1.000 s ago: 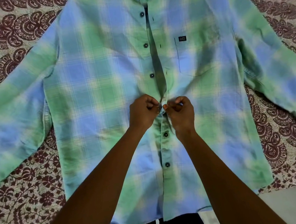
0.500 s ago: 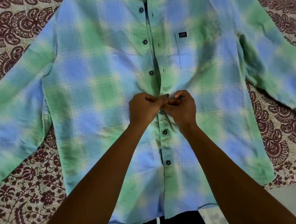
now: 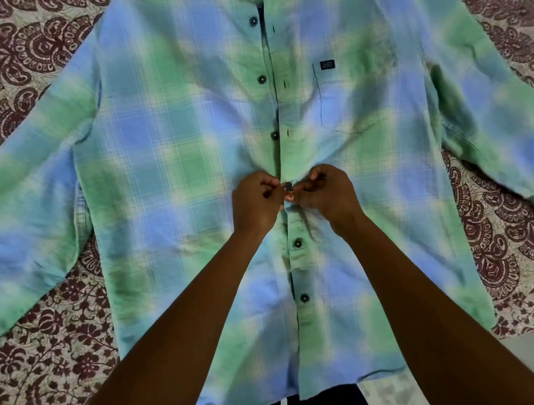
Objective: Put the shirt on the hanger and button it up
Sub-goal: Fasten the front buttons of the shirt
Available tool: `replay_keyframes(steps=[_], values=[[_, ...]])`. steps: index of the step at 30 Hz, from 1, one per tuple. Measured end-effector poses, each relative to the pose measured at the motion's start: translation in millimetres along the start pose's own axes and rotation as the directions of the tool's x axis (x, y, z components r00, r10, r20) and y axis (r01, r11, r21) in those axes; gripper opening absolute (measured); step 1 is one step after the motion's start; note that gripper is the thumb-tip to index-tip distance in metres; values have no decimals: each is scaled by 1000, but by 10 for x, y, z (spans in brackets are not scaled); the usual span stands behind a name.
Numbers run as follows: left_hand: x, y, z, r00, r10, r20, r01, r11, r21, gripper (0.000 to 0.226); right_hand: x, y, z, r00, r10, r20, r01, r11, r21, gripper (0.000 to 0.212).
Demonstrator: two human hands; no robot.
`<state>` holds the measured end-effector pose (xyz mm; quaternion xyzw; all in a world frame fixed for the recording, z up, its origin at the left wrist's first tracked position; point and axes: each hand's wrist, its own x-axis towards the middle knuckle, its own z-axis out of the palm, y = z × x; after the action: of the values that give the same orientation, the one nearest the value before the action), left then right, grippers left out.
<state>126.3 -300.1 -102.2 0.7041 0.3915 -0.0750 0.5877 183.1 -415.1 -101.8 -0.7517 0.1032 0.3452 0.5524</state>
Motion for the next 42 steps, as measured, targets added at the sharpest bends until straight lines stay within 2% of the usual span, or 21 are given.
replay_keyframes(steps=[2,4,6,8,11,14,15,18,20,22,24,26,27,29,30,32,35,38,40,42], values=[[-11,9,6,996,-89,6,89,991,-97,22,-34,7,38,996,-55,-70,50,996,-80,44],[5,41,-1,989,-142,37,145,983,-115,16,-119,56,118,975,-138,-172,113,983,-147,43],[21,79,-19,989,-138,59,143,987,-77,10,-208,104,196,952,-193,-238,161,976,-150,42],[31,79,-29,996,-74,43,75,997,-6,14,-231,120,224,946,-188,-263,164,980,-112,39],[26,23,-22,1000,9,20,-10,998,54,16,-171,103,157,970,-77,-231,67,997,-49,38],[31,-30,-25,999,46,6,-46,998,50,13,-136,6,90,993,78,-85,-57,972,229,37],[24,-36,-29,998,55,13,-55,998,42,10,-123,-52,84,991,131,-36,-116,956,271,36],[4,-58,-33,998,51,31,-49,998,-48,2,-66,-217,70,959,279,58,-285,928,242,28],[2,-75,-15,997,55,48,-49,993,-107,9,-31,-294,37,915,392,98,-404,874,269,25],[1,-78,-10,996,75,50,-70,992,-101,20,0,-328,19,897,431,97,-441,868,228,24],[3,-84,-10,993,115,26,-114,993,-32,33,43,-306,31,949,315,-3,-315,949,-5,20],[10,-30,-22,988,155,27,-157,983,95,31,61,-340,73,984,64,-165,-111,949,-294,16],[23,21,-36,984,173,30,-175,971,162,28,70,-379,102,973,-59,-223,-23,936,-351,15],[108,165,-82,973,231,-26,-220,953,210,24,129,-495,176,942,-210,-263,121,941,-317,12],[172,246,-112,958,276,-76,-256,944,209,21,185,-534,227,933,-247,-261,157,934,-322,11],[358,379,-155,932,339,-128,-303,923,237,19,318,-580,344,937,-283,-203,170,881,-441,11],[616,492,-142,956,292,-38,-256,887,385,21,446,-625,425,948,-264,-179,116,807,-579,19],[752,551,-93,982,190,-9,-164,871,464,15,440,-635,361,935,-230,-272,59,852,-520,19],[777,587,-68,990,141,-15,-117,868,482,8,464,-616,296,953,-76,-294,-9,960,-279,20],[757,595,-55,990,136,-29,-106,873,477,4,491,-624,204,965,120,-231,-126,992,-10,21]])
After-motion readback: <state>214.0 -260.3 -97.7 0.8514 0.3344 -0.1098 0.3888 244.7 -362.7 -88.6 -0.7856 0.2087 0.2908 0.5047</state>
